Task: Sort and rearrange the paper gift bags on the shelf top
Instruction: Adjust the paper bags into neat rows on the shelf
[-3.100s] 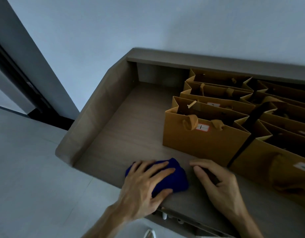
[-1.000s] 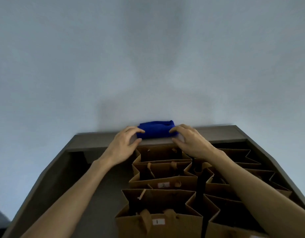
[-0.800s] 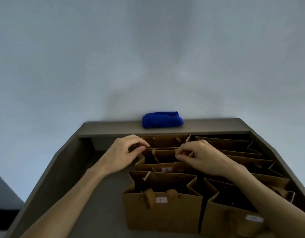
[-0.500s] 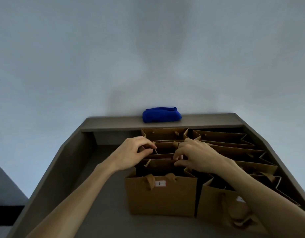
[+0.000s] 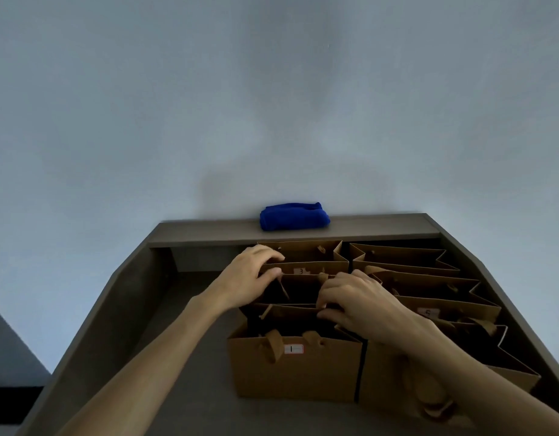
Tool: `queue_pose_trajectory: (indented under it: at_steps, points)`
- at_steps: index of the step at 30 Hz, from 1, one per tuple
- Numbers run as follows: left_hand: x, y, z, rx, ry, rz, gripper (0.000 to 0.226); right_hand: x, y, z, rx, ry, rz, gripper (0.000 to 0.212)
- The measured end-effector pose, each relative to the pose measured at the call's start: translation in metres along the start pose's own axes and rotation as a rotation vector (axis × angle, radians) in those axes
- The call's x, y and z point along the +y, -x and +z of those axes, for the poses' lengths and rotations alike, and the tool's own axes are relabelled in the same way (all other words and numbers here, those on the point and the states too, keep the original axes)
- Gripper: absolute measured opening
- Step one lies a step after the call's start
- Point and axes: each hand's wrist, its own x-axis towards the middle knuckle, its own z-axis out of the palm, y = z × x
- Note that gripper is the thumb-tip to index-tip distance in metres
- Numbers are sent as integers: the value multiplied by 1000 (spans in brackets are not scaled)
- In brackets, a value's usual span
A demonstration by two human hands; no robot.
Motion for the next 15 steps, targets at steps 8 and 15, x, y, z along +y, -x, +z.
queue_pose_trajectory:
  at_steps: [8,15]
  points:
    - [4,-24,5,-119,-45,-77,38,-3,9,-3,11,-46,-14,23]
    - [11,-25,3,-272,81,-86,53,6,-12,-3,6,-16,68,22]
